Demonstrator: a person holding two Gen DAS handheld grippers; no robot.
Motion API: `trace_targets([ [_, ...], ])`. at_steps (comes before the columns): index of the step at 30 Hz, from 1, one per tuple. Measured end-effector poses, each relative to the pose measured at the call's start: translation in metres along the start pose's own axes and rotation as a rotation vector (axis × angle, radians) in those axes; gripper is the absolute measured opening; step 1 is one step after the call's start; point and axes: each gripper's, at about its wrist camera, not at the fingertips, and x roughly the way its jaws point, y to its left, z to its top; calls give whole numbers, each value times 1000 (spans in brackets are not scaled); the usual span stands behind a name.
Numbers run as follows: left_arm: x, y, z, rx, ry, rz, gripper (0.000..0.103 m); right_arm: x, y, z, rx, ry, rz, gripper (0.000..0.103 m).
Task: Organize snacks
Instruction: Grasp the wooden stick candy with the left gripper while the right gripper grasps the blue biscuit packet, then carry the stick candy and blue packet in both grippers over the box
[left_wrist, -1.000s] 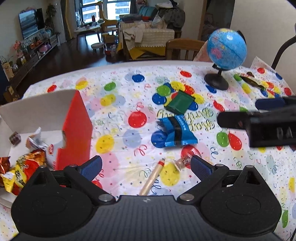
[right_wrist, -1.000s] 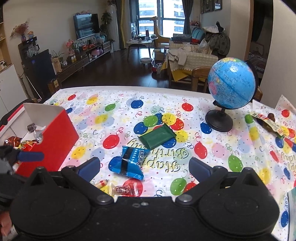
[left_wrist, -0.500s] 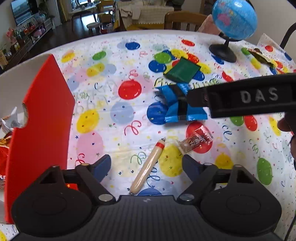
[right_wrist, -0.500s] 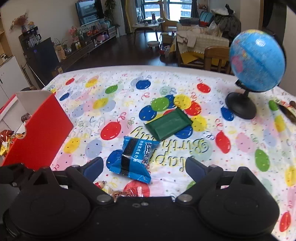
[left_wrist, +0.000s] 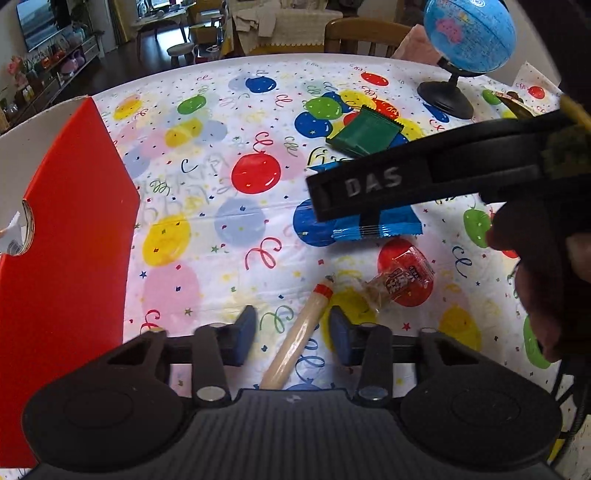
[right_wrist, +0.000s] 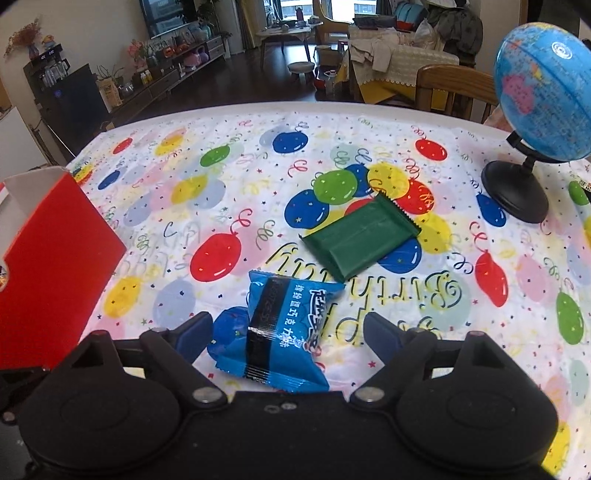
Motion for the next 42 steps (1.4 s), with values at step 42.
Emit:
trace_targets([
  [42,-76,9,-5,-32,-91,-6,11,-113,20,-20,-27,-140,56,42],
])
